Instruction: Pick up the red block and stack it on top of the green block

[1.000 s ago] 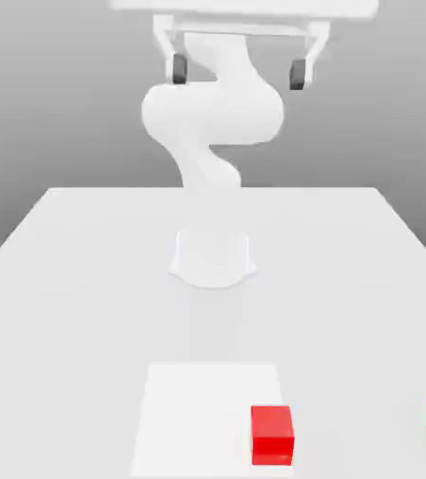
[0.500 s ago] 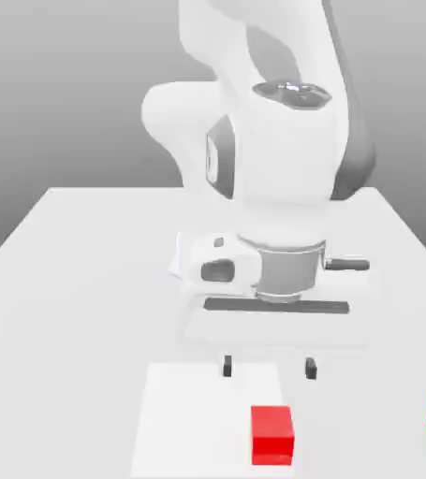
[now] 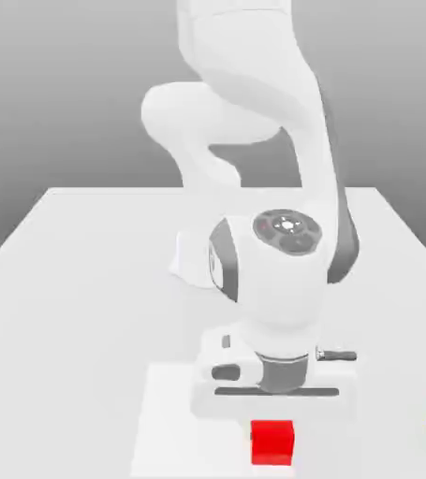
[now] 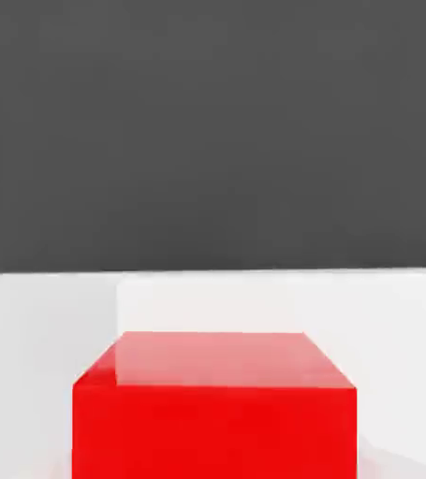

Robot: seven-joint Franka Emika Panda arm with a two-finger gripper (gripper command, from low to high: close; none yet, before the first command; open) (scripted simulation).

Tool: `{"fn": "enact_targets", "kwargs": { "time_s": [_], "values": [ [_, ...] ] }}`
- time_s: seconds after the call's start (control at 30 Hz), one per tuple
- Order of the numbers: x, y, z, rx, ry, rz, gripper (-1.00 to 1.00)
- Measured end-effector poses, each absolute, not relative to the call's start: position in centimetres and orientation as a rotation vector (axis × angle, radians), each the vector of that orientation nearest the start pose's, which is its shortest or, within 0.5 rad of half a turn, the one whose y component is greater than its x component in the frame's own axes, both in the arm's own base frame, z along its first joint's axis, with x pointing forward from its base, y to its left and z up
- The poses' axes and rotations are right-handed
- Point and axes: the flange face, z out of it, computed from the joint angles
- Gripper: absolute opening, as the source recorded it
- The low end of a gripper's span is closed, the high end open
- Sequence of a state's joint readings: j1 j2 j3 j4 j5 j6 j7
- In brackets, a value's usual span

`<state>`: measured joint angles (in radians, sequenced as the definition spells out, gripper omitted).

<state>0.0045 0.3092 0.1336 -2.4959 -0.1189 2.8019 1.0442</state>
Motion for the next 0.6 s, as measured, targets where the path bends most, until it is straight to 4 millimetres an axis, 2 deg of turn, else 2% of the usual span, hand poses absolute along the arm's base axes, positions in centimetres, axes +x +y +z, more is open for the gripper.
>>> {"fn": "enact_targets", "kwargs": {
  "time_s": [0.1,0.13,0.3,0.47,0.53,0.6],
  "values": [
    [46.1,7.6,20.2,-2.894,1.22,0.0,-1.0],
    [46.1,9.0,20.8,-2.901,1.207,0.002,-1.0],
    [45.6,19.6,22.2,-2.946,1.11,0.014,-1.0],
    [42.6,30.7,24.1,-2.973,1.02,0.006,-1.0],
    [41.9,32.7,23.0,-2.973,1.007,0.001,-1.0],
    [41.7,33.2,20.4,-2.974,1.004,0.0,-1.0]
  ]
}}
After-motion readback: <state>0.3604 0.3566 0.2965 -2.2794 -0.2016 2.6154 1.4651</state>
